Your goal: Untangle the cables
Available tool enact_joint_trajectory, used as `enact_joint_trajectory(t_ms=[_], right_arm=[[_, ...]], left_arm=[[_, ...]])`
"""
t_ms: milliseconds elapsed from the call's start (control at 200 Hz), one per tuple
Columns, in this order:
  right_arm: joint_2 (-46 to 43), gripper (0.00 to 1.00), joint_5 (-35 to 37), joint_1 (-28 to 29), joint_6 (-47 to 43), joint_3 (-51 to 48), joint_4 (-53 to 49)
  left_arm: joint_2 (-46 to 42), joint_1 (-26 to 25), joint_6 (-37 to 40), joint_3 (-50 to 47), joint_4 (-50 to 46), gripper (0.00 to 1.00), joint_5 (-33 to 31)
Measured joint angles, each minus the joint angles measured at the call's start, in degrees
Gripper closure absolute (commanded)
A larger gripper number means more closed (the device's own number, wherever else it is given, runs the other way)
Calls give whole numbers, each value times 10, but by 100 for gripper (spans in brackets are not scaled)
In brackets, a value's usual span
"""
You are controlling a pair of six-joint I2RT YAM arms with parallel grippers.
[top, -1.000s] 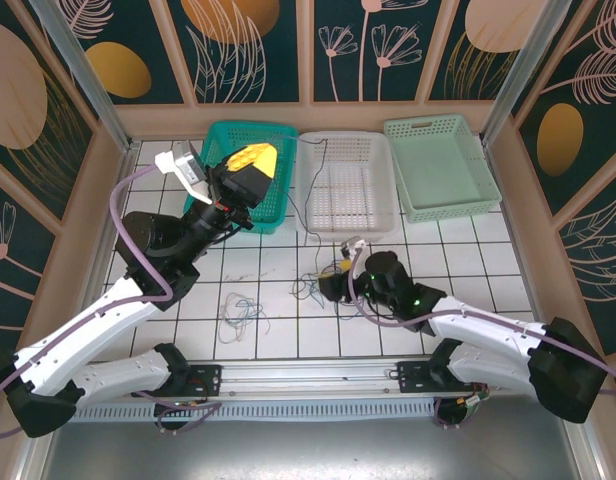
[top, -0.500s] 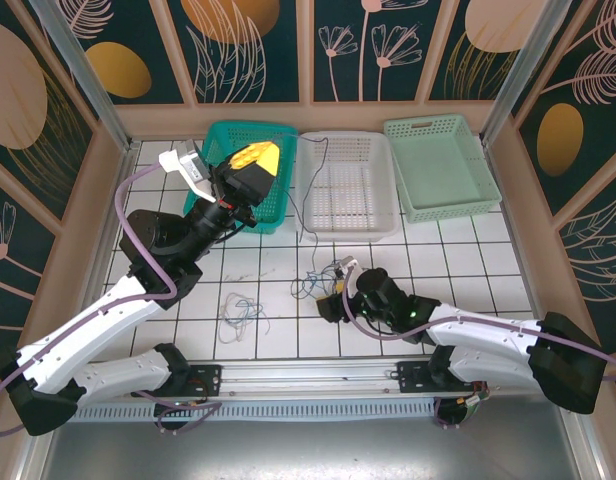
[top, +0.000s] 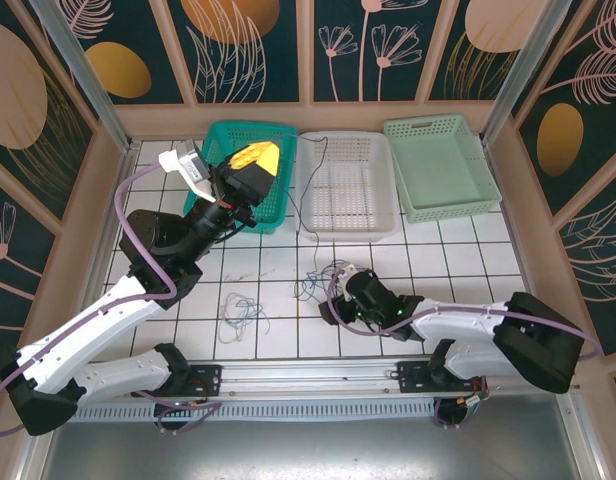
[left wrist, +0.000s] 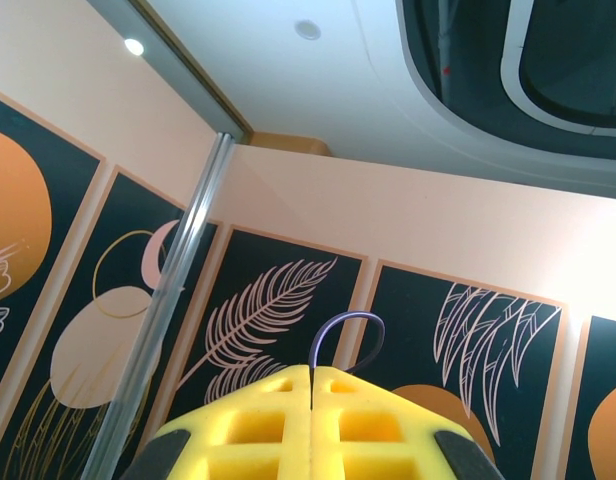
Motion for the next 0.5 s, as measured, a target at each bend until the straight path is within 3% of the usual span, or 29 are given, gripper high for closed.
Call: enact_joint_trajectory(t_ms=[105, 200, 275, 380, 500], right_arm=[[41, 45, -3, -12, -6, 9, 26], [70, 75, -15, -12, -17, 24, 42], [76, 90, -22, -12, -20, 29, 50], [72, 100, -26, -12, -13, 27, 54], [55, 100, -29, -12, -8, 11, 54]], left_arm=[[0, 0, -2, 0, 5, 100, 1], [0, 0, -4, 0, 8, 100, 1], [2, 0, -6, 0, 12, 100, 1], [8, 0, -2, 10, 10, 100, -6], [31, 0, 31, 76, -14, 100, -19]])
